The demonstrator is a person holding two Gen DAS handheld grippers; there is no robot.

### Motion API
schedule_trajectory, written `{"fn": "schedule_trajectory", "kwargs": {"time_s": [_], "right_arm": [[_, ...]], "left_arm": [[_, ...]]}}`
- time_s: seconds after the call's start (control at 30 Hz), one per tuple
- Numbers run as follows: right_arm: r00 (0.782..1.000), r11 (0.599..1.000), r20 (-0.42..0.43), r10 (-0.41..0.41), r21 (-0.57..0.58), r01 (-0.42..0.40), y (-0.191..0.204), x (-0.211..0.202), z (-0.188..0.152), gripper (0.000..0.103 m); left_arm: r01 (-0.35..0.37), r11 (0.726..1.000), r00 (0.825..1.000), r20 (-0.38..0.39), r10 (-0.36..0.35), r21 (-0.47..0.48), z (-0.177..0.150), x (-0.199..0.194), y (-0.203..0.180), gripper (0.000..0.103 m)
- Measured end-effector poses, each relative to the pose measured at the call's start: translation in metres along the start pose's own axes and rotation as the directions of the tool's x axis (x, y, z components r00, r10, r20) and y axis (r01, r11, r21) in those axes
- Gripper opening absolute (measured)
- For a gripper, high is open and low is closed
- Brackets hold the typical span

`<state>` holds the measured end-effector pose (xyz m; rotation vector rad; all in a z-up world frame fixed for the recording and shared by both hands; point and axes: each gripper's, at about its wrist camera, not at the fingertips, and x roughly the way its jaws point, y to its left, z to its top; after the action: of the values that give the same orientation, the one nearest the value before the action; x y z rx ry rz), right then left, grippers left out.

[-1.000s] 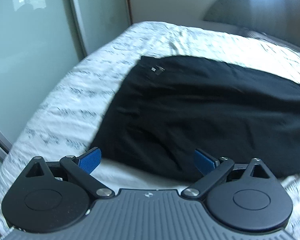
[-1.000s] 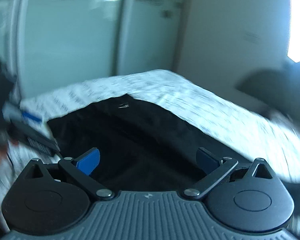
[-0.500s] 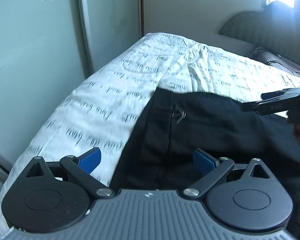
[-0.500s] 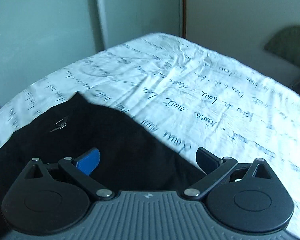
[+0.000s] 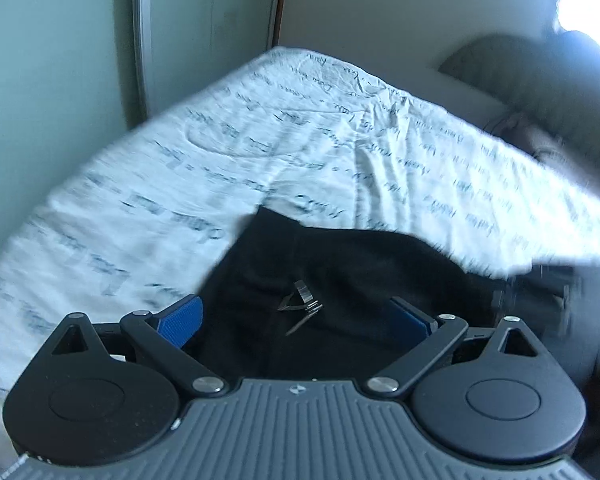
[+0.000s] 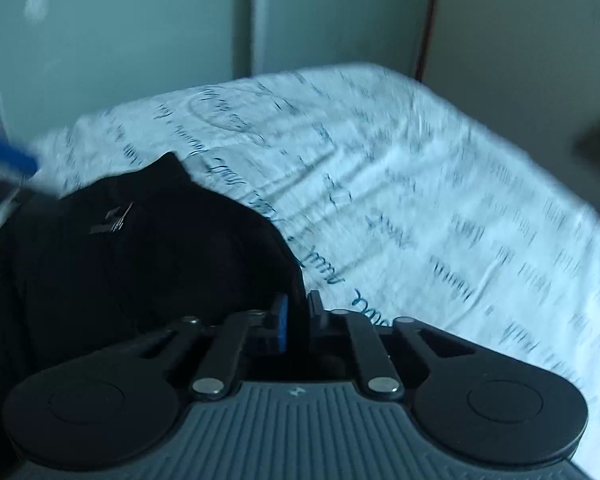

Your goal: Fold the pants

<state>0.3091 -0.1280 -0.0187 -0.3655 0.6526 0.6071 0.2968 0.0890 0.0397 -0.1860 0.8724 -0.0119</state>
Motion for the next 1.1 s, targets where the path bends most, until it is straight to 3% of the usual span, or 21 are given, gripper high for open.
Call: {"fn": "schedule_trajectory", "kwargs": {"time_s": [0.13,0.27,0.33,0.4,0.47,0.5,0.57,0.63,0.7,0.73,0.77,0.8,0.87,0.97,1.0,1.03,1.1], "right_arm": [[0.987,0.948,0.102,-0.127,-0.28,0.15,0.063,-0.031,-0.015,0.007],[0.961,0.812,0.191,-0.198,-0.518,0.27,0.123,-0.054,-0.041,0.006],[0.959,0.785,0.212,-0.187,-0.555,0.276,0.139,-0.06,-0.049,0.006],[0.958,0.777,0.228,-0.176,-0.564,0.277,0.148,-0.064,-0.053,0.005],[0.952,0.765,0.244,-0.183,-0.574,0.294,0.154,-0.065,-0.053,0.005],[0.952,0.763,0.245,-0.184,-0.575,0.296,0.155,-0.063,-0.052,0.005],[0.953,0.776,0.246,-0.179,-0.56,0.29,0.152,-0.062,-0.051,0.005],[0.964,0.827,0.205,-0.169,-0.502,0.252,0.138,-0.058,-0.043,0.005],[0.961,0.885,0.223,-0.161,-0.399,0.241,0.112,-0.059,-0.03,0.011],[0.971,0.919,0.184,-0.15,-0.337,0.206,0.095,-0.055,-0.022,0.017],[0.982,0.953,0.141,-0.127,-0.255,0.16,0.073,-0.049,-0.012,0.033],[0.985,0.974,0.141,-0.101,-0.188,0.127,0.055,-0.044,-0.007,0.049],[0.994,0.999,0.11,-0.015,-0.042,0.019,0.018,-0.027,0.003,0.065],[0.994,0.984,0.057,0.089,0.147,-0.097,-0.025,0.012,0.013,0.064],[0.993,0.976,0.033,0.116,0.181,-0.12,-0.031,0.022,0.013,0.06],[0.991,0.971,0.015,0.136,0.195,-0.136,-0.034,0.03,0.01,0.052],[0.99,0.976,0.027,0.139,0.164,-0.142,-0.03,0.03,0.003,0.011]], "left_arm": [[0.144,0.97,0.986,-0.051,-0.157,-0.193,0.017,0.021,0.011,0.098],[0.242,0.917,0.959,-0.063,-0.275,-0.316,0.021,0.032,0.016,0.098],[0.254,0.908,0.955,-0.062,-0.29,-0.333,0.019,0.035,0.015,0.094],[0.25,0.898,0.953,-0.072,-0.294,-0.363,0.016,0.039,0.016,0.084],[0.267,0.87,0.943,-0.074,-0.324,-0.414,0.013,0.044,0.021,0.07],[0.27,0.856,0.939,-0.075,-0.335,-0.441,0.013,0.047,0.023,0.069],[0.257,0.829,0.934,-0.094,-0.345,-0.496,0.014,0.058,0.027,0.066],[0.268,0.814,0.929,-0.086,-0.36,-0.516,0.014,0.058,0.031,0.067],[0.262,0.849,0.942,-0.068,-0.328,-0.459,0.015,0.05,0.027,0.074],[0.247,0.869,0.952,-0.059,-0.3,-0.429,0.015,0.045,0.025,0.082],[0.235,0.883,0.959,-0.052,-0.279,-0.407,0.015,0.041,0.024,0.089],[0.227,0.893,0.963,-0.046,-0.264,-0.388,0.014,0.039,0.022,0.092],[0.221,0.908,0.966,-0.045,-0.253,-0.355,0.014,0.035,0.02,0.094],[0.195,0.927,0.973,-0.056,-0.224,-0.321,0.016,0.034,0.017,0.096],[0.185,0.932,0.976,-0.052,-0.212,-0.312,0.017,0.034,0.016,0.096],[0.18,0.936,0.978,-0.046,-0.203,-0.302,0.017,0.034,0.015,0.096],[0.179,0.941,0.979,-0.044,-0.2,-0.288,0.017,0.034,0.016,0.096]]}}
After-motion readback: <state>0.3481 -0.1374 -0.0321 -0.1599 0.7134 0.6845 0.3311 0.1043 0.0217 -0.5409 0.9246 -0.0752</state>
